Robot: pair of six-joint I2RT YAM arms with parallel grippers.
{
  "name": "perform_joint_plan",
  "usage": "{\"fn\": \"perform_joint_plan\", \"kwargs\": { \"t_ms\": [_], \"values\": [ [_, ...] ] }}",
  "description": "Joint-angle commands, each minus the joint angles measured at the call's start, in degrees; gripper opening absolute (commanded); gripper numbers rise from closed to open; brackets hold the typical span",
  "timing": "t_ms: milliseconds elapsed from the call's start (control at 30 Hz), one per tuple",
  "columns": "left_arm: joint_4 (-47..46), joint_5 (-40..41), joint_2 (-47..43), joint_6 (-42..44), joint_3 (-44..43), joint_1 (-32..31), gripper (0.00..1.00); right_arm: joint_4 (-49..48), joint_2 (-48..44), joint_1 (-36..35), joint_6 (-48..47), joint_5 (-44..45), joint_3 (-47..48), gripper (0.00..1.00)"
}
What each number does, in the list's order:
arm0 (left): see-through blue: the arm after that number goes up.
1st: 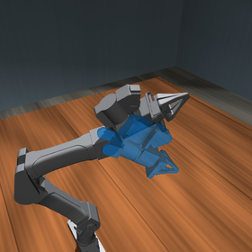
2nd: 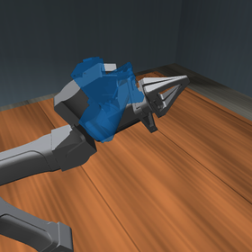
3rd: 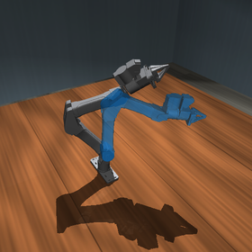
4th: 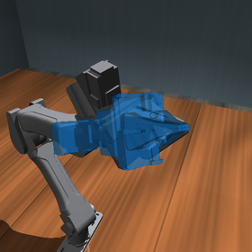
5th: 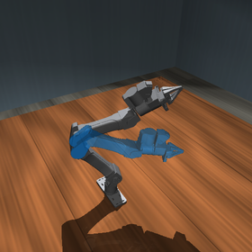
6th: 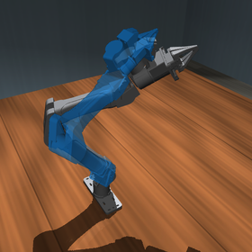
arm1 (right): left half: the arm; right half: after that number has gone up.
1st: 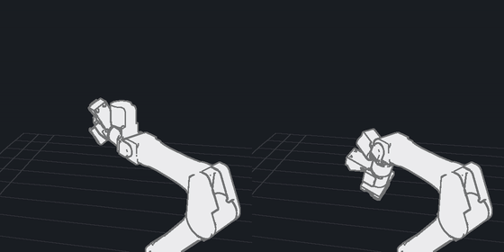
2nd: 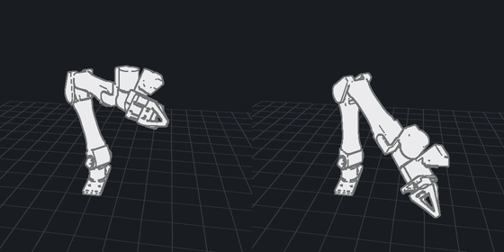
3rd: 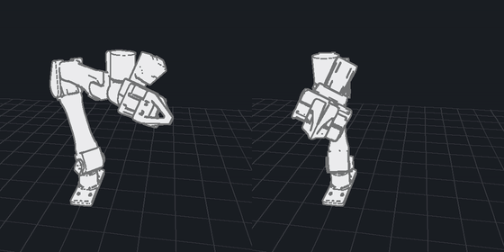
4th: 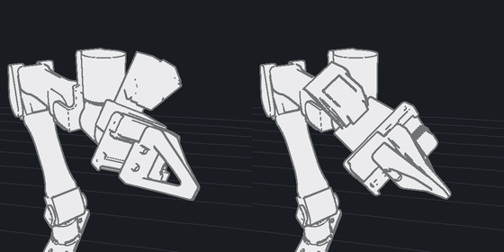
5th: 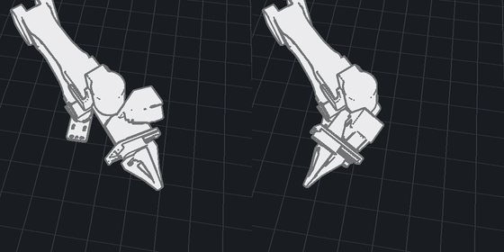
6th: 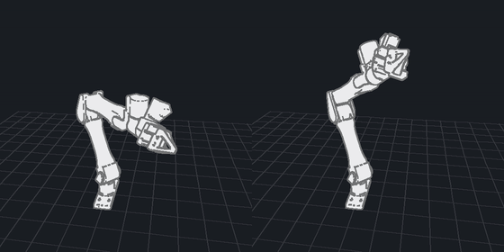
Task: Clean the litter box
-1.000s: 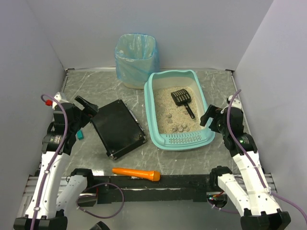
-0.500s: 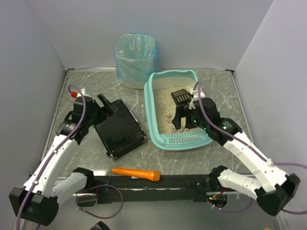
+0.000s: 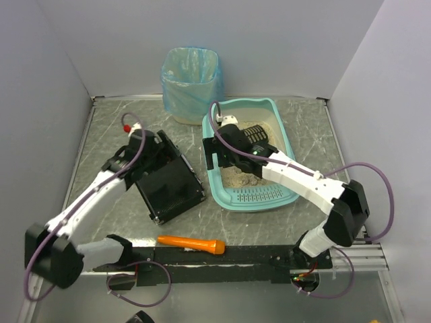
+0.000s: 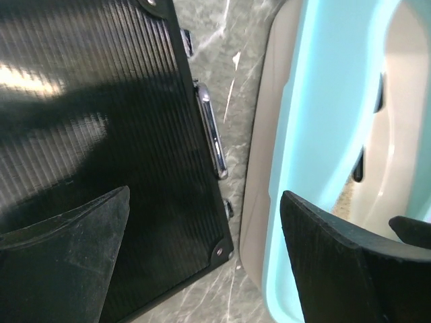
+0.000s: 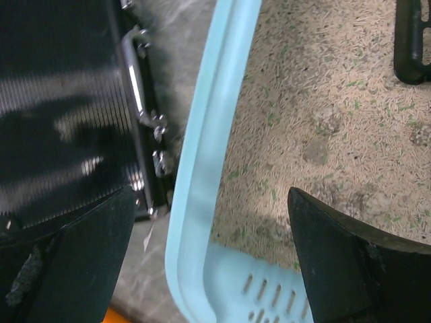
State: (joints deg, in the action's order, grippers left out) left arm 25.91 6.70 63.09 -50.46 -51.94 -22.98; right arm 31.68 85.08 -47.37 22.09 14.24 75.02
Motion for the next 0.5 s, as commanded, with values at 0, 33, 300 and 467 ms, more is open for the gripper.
{"fn": "perform_joint_plan", "kwargs": {
  "t_ms": [0,33,300,467],
  "values": [
    [-4.8,4.2,10.0,-2.9,-7.9,-3.1,0.97,-2.0,1.2,-0.1,4.1,5.4,2.8,1.00],
    [-5.3,3.4,14.6,-2.8,-9.3,-3.2,0.97,-2.3,0.7,-0.1,4.4,5.2,2.2,1.00],
    [-11.3,-0.4,31.6,-0.9,-21.2,-5.0,0.99,-6.4,-7.7,0.0,5.5,5.3,-7.8,1.00],
    [-12.3,-2.7,38.6,-2.4,-22.8,-5.7,0.97,-6.3,-9.4,0.0,6.0,4.9,-9.8,1.00]
  ]
}}
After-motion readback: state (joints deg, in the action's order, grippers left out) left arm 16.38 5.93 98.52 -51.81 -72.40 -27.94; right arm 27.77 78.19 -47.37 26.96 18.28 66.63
